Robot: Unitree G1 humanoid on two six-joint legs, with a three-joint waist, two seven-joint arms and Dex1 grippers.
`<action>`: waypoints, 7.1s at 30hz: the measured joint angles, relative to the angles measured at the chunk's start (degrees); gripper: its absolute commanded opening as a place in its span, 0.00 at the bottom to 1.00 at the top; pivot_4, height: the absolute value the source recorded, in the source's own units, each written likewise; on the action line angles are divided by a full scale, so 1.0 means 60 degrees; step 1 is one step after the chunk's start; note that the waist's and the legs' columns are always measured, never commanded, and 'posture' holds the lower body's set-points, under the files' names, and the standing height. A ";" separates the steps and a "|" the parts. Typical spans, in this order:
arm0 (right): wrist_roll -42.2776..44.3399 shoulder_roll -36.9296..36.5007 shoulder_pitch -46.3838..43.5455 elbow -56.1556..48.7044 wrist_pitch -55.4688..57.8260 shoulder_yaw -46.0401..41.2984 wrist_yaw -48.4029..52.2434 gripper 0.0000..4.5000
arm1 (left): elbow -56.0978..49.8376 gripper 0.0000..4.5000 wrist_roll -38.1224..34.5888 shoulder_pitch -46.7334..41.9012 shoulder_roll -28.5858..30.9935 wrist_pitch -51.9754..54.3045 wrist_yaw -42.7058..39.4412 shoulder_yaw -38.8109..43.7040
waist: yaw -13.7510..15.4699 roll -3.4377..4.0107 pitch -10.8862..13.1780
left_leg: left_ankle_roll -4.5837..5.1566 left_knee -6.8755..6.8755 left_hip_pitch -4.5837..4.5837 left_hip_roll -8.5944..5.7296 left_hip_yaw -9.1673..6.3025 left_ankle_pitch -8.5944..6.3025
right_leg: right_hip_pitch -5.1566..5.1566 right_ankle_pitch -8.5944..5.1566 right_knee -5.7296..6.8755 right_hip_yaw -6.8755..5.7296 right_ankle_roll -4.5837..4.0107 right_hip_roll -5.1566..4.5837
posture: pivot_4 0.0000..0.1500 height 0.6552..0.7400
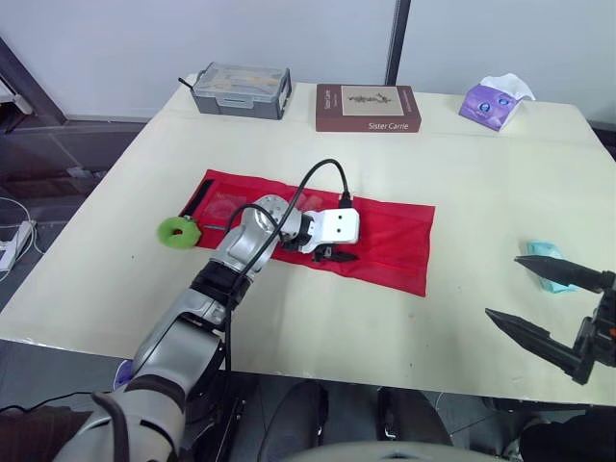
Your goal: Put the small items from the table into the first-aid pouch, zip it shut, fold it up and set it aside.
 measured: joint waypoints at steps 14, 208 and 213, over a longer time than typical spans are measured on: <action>-0.0014 0.0011 0.0105 -0.0023 -0.0157 -0.0002 0.0019 1.00 | 0.0273 0.53 0.0117 -0.0132 -0.0312 -0.0136 -0.0281 -0.0106 | 0.0014 -0.0001 0.0000 | 0.0000 0.0002 0.0000 -0.0004 0.0000 0.0000 | 0.0005 0.0000 -0.0001 -0.0001 0.0001 0.0001 | 1.00 1.00; -0.2536 0.1807 -0.1935 0.0217 0.5529 0.2036 -0.3751 0.33 | 0.1984 0.00 -0.1681 -0.1323 -0.3538 0.3967 0.1840 0.0657 | -0.0050 0.0072 -0.0020 | 0.0005 0.0002 0.0004 -0.0004 0.0016 -0.0001 | -0.0008 0.0003 0.0023 0.0026 0.0009 0.0017 | 1.00 1.00; 0.0252 0.0679 -0.2487 -0.0867 0.5176 0.3044 -0.5498 0.33 | 0.2277 0.00 -0.1681 -0.1566 -0.3481 0.3668 0.1390 0.0655 | -0.0098 0.0056 -0.0015 | 0.0005 0.0007 0.0004 -0.0005 0.0018 -0.0001 | -0.0007 0.0002 0.0019 0.0024 0.0008 0.0009 | 1.00 1.00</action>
